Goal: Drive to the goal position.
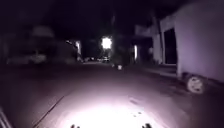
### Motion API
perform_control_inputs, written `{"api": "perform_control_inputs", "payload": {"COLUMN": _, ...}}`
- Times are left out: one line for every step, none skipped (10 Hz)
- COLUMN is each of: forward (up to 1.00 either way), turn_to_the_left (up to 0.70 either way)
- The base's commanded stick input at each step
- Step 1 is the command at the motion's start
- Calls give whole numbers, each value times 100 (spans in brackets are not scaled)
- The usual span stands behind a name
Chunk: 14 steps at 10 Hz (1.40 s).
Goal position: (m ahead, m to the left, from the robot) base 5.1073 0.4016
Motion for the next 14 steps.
{"api": "perform_control_inputs", "payload": {"forward": 85, "turn_to_the_left": 0}}
{"api": "perform_control_inputs", "payload": {"forward": 85, "turn_to_the_left": 0}}
{"api": "perform_control_inputs", "payload": {"forward": 85, "turn_to_the_left": 0}}
{"api": "perform_control_inputs", "payload": {"forward": 85, "turn_to_the_left": 0}}
{"api": "perform_control_inputs", "payload": {"forward": 85, "turn_to_the_left": 0}}
{"api": "perform_control_inputs", "payload": {"forward": 85, "turn_to_the_left": -9}}
{"api": "perform_control_inputs", "payload": {"forward": 85, "turn_to_the_left": -23}}
{"api": "perform_control_inputs", "payload": {"forward": 85, "turn_to_the_left": -34}}
{"api": "perform_control_inputs", "payload": {"forward": 85, "turn_to_the_left": -15}}
{"api": "perform_control_inputs", "payload": {"forward": 85, "turn_to_the_left": 0}}
{"api": "perform_control_inputs", "payload": {"forward": 85, "turn_to_the_left": 0}}
{"api": "perform_control_inputs", "payload": {"forward": 85, "turn_to_the_left": 0}}
{"api": "perform_control_inputs", "payload": {"forward": 85, "turn_to_the_left": 0}}
{"api": "perform_control_inputs", "payload": {"forward": 85, "turn_to_the_left": 0}}
